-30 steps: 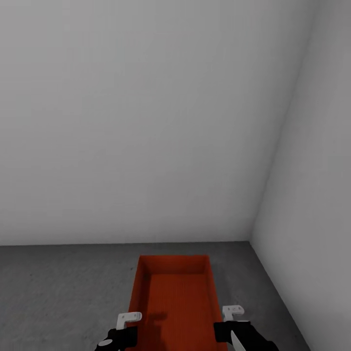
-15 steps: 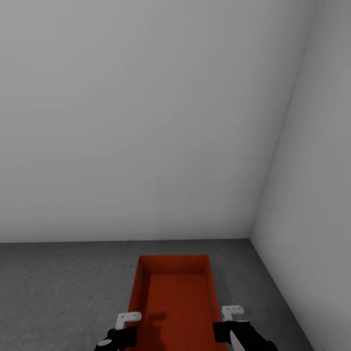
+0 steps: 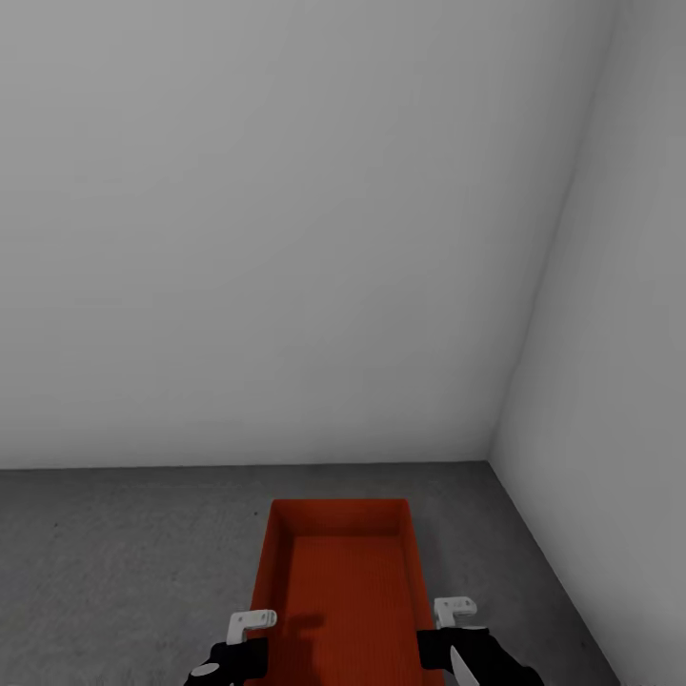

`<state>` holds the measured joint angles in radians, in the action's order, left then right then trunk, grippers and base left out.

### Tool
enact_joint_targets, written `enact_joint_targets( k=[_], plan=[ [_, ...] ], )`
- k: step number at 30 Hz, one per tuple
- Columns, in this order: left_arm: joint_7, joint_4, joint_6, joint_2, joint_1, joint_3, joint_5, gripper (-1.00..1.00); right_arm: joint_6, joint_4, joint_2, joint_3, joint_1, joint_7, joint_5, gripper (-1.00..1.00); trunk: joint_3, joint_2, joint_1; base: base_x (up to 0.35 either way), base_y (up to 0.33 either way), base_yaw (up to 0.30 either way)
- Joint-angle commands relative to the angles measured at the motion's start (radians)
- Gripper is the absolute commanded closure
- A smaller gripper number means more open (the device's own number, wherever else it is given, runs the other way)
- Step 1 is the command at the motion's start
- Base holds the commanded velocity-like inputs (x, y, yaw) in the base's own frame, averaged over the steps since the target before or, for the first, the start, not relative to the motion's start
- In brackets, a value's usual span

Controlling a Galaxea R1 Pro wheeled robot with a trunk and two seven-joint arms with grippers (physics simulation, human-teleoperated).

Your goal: Move the two storage containers from the living room to the garage. In the garage, place one container on the floor and stack the other container on top of it (either order is fine).

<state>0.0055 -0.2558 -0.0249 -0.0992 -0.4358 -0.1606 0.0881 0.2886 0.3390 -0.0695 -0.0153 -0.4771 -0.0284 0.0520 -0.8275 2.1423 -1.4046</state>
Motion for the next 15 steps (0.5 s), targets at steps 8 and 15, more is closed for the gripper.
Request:
enact_joint_targets(
  k=[8,15],
  plan=[
    [-0.032,0.003,-0.002,0.010,-0.001,0.005,0.005,1.00,0.006,0.003,0.023,0.031,0.000,-0.050,0.000,1.00,-0.026,0.057,-0.031,0.000,0.000,0.000],
    [-0.032,0.003,-0.001,0.010,-0.001,0.005,0.005,1.00,0.006,0.003,0.023,0.031,0.000,-0.050,0.000,1.00,-0.048,0.106,-0.057,0.000,0.000,0.000]
  ],
)
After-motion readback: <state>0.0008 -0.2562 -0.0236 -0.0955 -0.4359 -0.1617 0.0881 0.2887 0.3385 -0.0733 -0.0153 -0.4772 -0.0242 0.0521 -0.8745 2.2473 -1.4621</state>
